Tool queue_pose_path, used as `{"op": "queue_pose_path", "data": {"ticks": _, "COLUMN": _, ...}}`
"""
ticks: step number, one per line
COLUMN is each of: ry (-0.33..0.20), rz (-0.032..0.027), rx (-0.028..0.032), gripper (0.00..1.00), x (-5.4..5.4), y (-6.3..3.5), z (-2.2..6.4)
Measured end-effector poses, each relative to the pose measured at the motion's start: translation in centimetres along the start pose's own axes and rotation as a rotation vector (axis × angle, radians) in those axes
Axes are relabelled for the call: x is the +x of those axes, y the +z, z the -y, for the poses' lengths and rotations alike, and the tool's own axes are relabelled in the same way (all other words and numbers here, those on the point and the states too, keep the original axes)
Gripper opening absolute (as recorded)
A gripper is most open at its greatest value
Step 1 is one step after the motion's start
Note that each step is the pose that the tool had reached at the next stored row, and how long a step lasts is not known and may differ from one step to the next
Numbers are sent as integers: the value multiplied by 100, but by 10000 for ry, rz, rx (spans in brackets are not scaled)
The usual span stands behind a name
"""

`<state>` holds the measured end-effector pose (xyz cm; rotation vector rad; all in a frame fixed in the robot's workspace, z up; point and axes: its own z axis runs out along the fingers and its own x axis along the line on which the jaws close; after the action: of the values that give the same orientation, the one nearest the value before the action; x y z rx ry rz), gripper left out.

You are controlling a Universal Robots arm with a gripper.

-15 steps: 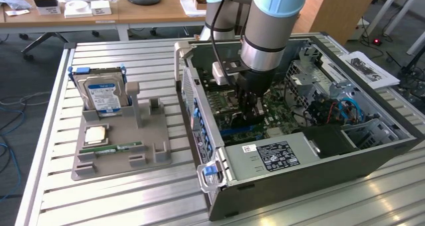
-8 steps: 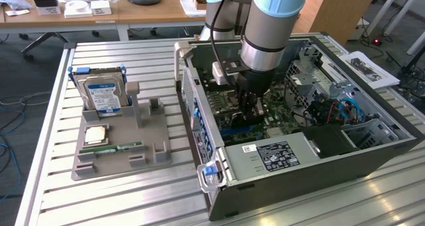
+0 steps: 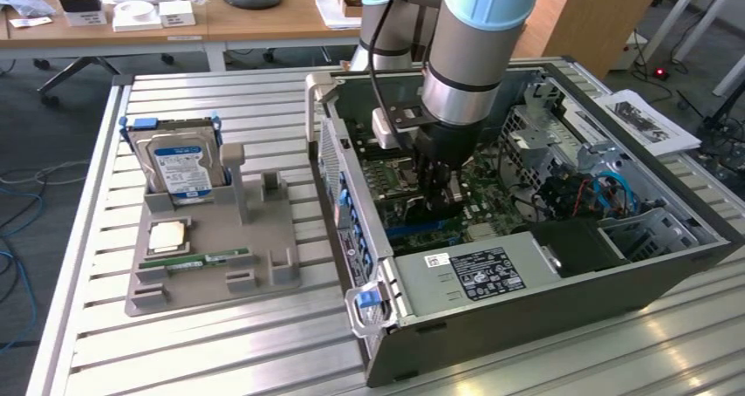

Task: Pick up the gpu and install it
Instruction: 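Insert the gpu into the slot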

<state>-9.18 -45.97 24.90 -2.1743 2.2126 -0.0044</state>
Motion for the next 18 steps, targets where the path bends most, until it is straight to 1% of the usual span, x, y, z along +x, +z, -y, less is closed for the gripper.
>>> {"op": "queue_pose_path", "data": {"ticks": 8, "ry": 124, "rz": -5, "rx": 3, "gripper": 27, "x": 7, "y": 0, "z": 0}}
{"op": "queue_pose_path", "data": {"ticks": 13, "ry": 309, "rz": -11, "rx": 7, "gripper": 27, "x": 12, "y": -1, "z": 0}}
{"op": "queue_pose_path", "data": {"ticks": 18, "ry": 353, "rz": -12, "rx": 9, "gripper": 27, "x": 14, "y": 2, "z": 0}}
